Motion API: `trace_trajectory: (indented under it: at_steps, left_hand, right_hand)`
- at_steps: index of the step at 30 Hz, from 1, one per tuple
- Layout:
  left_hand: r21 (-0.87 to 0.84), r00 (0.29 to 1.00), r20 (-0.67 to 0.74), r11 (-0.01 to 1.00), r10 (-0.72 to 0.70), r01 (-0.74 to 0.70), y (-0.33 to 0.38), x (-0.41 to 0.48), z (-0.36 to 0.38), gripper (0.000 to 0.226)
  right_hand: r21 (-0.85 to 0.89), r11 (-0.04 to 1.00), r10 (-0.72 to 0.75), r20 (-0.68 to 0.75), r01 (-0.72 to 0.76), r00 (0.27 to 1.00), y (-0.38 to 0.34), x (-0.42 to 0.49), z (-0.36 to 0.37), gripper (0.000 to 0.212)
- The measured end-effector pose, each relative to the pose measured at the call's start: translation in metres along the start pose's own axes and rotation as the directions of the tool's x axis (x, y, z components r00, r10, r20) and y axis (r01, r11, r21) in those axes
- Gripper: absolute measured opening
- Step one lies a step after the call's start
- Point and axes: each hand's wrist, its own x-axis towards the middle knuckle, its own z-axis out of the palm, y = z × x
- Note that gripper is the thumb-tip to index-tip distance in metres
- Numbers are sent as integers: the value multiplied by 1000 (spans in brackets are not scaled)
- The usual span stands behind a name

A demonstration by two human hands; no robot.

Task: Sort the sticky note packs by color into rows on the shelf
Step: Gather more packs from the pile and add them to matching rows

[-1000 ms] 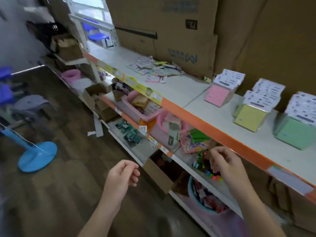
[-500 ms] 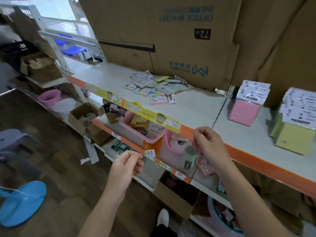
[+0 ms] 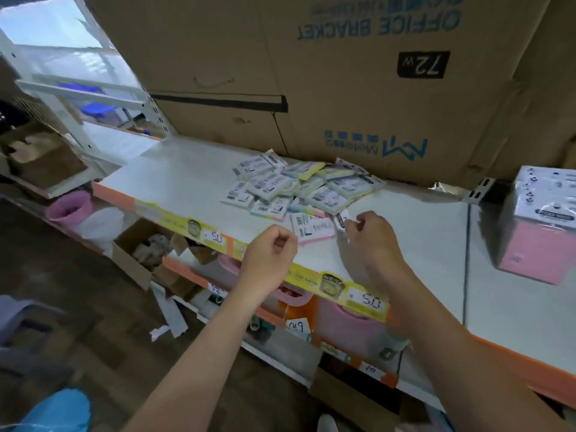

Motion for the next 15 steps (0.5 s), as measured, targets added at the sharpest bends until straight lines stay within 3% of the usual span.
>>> trace_trajectory:
  at_steps: [3, 6, 9, 12, 15]
  left_hand:
    - [105, 990, 66, 986, 124, -131, 1, 44, 5, 14]
    - [196, 973, 119, 956, 199, -219, -1, 83, 10, 5]
    - [257, 947, 234, 925, 221, -279, -8, 113, 12, 18]
    - [299, 896, 373, 882, 242, -363, -20, 129, 12, 30]
    - [278, 854, 421, 852, 307, -443, -34, 137, 10, 31]
  right_hand:
    - [-28, 998, 53, -68, -55, 996, -9, 24, 8, 43]
    - [86, 983, 172, -101, -163, 980, -16, 50, 10, 50]
    - [241, 931, 311, -132, -274, 941, -24, 71, 13, 50]
    - [228, 896, 420, -152, -381, 895, -38, 83, 17, 57]
    - [298, 828, 528, -131, -475, 839, -47, 89, 18, 53]
